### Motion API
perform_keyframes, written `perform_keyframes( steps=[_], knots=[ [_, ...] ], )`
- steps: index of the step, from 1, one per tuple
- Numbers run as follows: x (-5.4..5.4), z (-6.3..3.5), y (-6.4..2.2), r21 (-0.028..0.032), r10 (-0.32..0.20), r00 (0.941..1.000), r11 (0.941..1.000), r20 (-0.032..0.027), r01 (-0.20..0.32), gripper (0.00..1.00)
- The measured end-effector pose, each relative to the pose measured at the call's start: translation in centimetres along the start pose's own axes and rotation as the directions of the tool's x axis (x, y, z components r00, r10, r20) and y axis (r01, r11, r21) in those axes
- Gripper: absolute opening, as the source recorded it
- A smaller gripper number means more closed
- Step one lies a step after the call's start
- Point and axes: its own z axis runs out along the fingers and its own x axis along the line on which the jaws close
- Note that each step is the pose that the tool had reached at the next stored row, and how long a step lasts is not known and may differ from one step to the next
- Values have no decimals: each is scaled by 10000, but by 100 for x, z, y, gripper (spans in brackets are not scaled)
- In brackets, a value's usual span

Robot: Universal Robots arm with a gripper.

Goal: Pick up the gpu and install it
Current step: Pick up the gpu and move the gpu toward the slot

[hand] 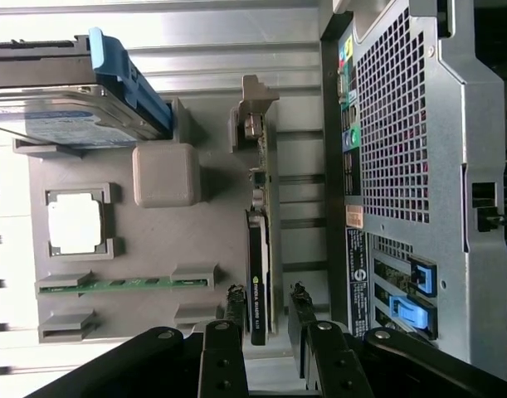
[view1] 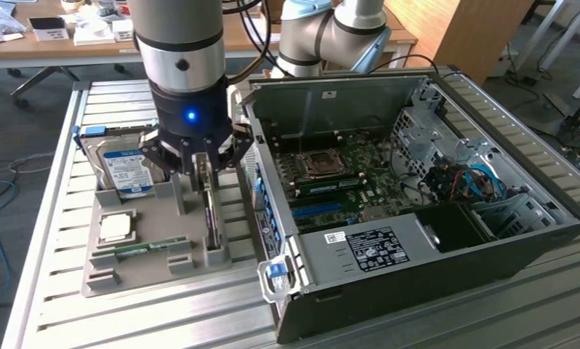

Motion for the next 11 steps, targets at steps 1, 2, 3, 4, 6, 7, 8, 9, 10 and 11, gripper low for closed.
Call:
perform_keyframes(
  steps=[1,2,3,4,6,7,8,9,10,11],
  knots=[
    [0,12,-1,0,0,10000,10000,0,0,36],
    [1,24,-2,1,0,10000,10000,0,0,36],
    [1,36,-2,1,0,10000,10000,-1,0,36],
    [1,48,-3,1,0,10000,10000,0,0,36],
    [2,78,-4,1,0,10000,10000,0,0,36],
    [2,94,-5,1,0,10000,10000,-1,0,36],
    [2,111,-6,1,0,10000,10000,0,0,36],
    [3,128,-7,1,0,10000,10000,0,0,36],
    [3,145,-8,0,0,10000,10000,0,0,36],
    [3,160,-8,1,0,10000,10000,0,0,36]
  ],
)
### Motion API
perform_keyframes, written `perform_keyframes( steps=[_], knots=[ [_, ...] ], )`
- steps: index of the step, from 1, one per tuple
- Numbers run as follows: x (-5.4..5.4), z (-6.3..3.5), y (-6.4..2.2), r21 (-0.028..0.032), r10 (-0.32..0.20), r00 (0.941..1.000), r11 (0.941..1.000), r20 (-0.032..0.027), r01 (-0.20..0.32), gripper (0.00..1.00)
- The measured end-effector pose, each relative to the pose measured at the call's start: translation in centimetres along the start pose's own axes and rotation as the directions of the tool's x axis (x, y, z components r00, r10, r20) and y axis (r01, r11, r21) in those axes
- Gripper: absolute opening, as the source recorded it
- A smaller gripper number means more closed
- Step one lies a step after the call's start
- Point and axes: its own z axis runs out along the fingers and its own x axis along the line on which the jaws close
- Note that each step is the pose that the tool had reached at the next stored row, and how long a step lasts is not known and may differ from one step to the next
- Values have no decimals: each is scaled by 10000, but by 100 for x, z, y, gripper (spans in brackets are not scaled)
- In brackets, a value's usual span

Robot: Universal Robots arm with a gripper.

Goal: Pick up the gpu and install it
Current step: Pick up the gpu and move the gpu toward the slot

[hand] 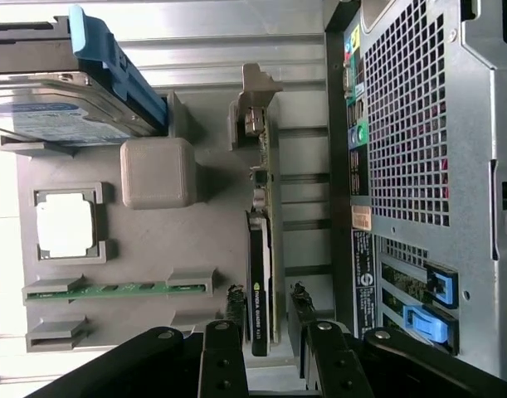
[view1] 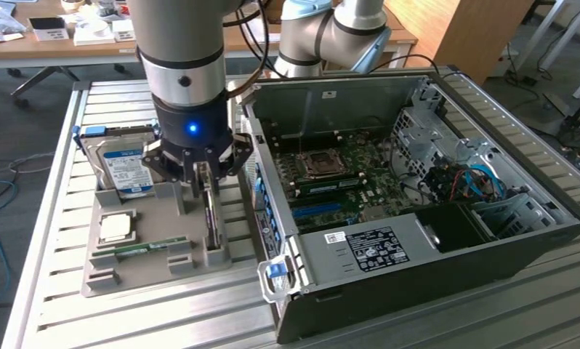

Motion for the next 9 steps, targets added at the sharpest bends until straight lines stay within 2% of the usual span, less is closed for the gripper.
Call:
perform_keyframes(
  steps=[9],
  knots=[
    [1,40,-2,-3,0,10000,10000,3,0,36]
  ],
)
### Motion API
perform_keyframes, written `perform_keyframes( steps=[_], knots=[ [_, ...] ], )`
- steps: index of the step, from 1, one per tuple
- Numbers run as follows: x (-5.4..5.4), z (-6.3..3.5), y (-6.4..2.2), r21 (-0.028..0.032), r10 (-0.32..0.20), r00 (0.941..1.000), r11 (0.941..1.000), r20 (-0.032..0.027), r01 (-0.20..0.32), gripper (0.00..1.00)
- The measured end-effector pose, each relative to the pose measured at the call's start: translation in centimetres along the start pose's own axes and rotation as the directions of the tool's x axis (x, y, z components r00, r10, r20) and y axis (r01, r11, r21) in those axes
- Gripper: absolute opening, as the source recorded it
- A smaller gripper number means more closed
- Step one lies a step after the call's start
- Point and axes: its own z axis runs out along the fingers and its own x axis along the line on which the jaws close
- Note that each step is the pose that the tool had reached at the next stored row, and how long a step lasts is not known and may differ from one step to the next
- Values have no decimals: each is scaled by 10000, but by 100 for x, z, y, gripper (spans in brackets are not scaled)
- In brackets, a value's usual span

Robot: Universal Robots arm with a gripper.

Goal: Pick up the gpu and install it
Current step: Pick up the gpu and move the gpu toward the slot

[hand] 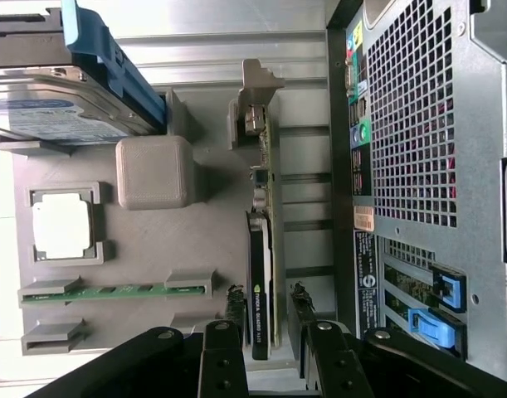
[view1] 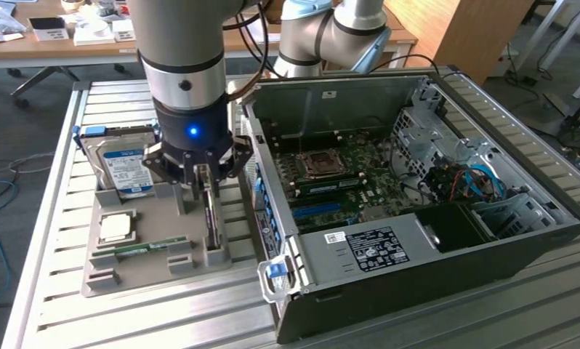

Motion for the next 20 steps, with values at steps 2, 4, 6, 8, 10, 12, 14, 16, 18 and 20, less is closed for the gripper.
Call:
perform_keyframes(
  steps=[2,4,6,8,10,12,14,16,18,20],
  knots=[
    [1,20,-1,2,0,10000,10000,-3,0,36],
    [2,41,-3,3,0,10000,10000,-3,0,36],
    [4,57,-4,4,0,10000,10000,-4,0,36],
    [5,84,-5,3,0,10000,10000,-4,0,36],
    [6,111,-6,3,0,10000,10000,-3,0,36],
    [7,134,-7,3,0,10000,10000,-3,0,36],
    [7,151,-8,3,0,10000,10000,-3,0,36],
    [8,168,-9,3,0,10000,10000,-3,0,36],
    [8,186,-10,3,0,10000,10000,-3,0,36],
    [9,202,-11,4,0,10000,10000,-4,0,36]
  ],
)
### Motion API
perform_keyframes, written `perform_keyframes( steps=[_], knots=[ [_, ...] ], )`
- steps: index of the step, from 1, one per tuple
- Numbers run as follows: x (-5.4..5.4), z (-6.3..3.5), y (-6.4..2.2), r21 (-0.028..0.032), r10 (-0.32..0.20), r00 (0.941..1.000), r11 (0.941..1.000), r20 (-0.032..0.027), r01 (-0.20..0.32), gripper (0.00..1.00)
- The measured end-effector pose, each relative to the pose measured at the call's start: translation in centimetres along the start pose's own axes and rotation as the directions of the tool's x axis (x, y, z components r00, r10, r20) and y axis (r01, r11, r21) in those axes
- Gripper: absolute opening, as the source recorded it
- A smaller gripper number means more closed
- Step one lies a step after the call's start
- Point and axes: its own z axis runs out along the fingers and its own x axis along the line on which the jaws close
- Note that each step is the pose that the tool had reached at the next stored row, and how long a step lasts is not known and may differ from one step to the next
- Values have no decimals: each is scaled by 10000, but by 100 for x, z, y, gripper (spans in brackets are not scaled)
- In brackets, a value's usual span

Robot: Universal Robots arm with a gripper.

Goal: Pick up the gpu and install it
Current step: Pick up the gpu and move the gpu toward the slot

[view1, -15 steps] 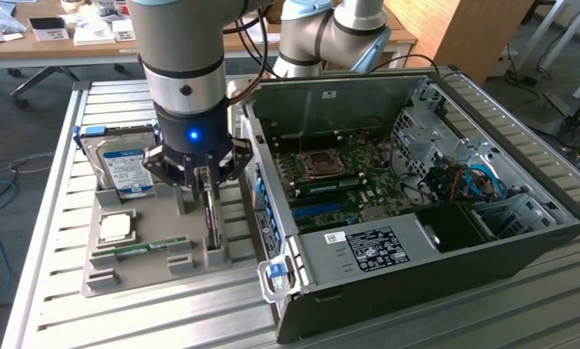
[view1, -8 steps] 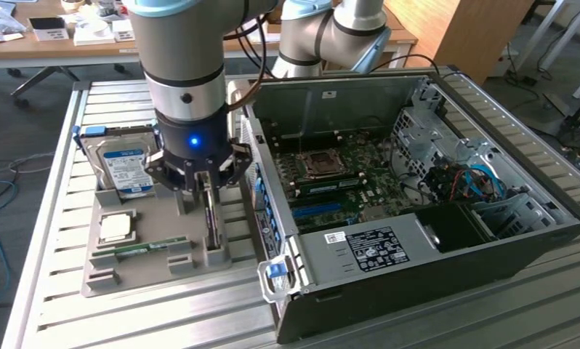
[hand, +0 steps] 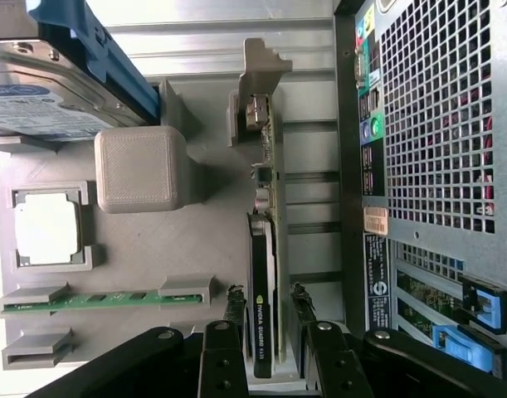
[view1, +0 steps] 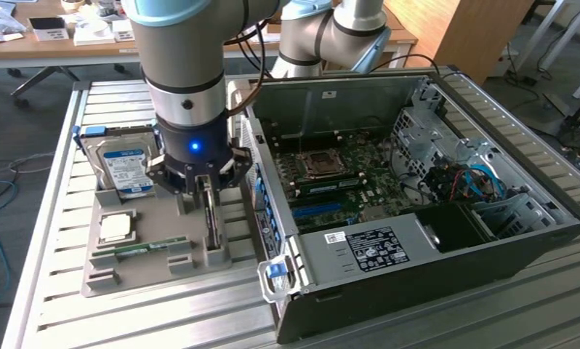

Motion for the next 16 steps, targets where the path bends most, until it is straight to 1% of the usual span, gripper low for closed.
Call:
perform_keyframes(
  steps=[8,10,11,13,16],
  knots=[
    [0,3,0,0,0,10000,10000,0,0,36],
    [0,3,0,0,0,10000,10000,0,0,37],
    [0,3,0,0,0,10000,10000,0,0,43],
    [0,4,0,0,0,10000,10000,1,0,43],
    [1,36,-2,-4,1,10000,10000,1,-1,43]
  ],
)
